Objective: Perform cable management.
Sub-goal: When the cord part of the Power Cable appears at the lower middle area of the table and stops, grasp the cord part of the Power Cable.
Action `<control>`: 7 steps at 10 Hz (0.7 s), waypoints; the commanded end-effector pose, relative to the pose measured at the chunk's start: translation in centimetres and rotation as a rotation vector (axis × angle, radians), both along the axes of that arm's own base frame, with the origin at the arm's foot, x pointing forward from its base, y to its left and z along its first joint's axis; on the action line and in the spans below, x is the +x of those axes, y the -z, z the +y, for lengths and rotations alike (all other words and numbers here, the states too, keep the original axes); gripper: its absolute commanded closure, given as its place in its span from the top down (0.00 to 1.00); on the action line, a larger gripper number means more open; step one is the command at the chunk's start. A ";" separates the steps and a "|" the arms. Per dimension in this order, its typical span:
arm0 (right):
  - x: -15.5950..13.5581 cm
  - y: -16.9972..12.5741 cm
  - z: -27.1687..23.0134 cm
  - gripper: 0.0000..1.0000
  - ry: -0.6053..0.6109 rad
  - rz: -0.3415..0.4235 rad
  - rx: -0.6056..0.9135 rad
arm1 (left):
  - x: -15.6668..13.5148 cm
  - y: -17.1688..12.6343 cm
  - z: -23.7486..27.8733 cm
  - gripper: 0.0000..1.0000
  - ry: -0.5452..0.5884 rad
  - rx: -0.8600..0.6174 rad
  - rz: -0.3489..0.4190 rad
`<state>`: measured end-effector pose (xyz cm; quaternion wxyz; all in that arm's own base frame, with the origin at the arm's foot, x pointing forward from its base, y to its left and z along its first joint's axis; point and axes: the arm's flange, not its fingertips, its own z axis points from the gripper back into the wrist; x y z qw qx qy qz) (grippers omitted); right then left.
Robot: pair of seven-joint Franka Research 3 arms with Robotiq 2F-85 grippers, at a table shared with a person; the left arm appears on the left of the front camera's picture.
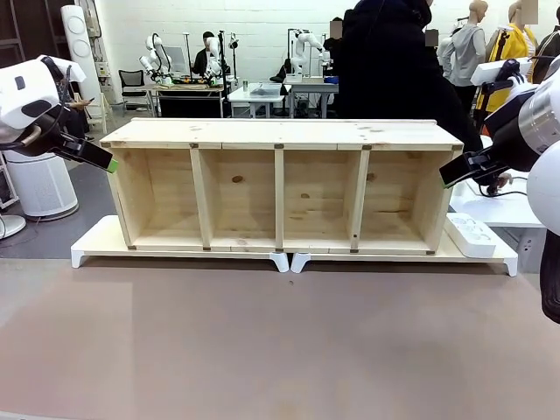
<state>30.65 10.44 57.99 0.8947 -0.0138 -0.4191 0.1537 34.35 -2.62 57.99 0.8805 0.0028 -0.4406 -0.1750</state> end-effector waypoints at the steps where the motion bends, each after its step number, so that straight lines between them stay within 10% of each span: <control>1: 0.3 0.3 0.1 1.00 -0.003 0.004 -0.001 | 0.0 -0.1 0.2 1.00 -0.002 -0.005 -0.010; 7: 0.3 0.3 0.1 1.00 -0.003 0.004 -0.001 | 0.0 -0.1 0.2 1.00 -0.002 -0.005 -0.010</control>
